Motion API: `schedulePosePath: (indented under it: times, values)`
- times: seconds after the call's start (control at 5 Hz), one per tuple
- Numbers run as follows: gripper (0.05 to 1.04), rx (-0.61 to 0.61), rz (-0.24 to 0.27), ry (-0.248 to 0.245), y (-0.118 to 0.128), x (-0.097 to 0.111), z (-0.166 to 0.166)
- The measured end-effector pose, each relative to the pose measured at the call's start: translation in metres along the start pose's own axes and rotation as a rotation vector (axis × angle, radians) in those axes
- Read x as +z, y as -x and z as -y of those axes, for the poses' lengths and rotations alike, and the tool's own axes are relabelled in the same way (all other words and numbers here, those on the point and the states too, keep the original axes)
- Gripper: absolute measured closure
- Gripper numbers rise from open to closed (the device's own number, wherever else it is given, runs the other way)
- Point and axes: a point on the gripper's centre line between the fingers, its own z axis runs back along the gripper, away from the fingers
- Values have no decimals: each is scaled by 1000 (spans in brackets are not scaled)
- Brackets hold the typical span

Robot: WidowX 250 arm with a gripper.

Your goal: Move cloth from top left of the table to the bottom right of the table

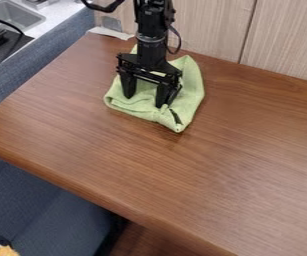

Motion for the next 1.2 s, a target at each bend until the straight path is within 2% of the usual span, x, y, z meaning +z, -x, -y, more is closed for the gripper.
schedulePosePath:
  times: [0.8,1.0,1.2]
  values:
    - [83,-286,-16,7,53,2,79]
    - [83,-328,-43,31,64,2,89]
    - [83,-368,-54,20,68,4,96]
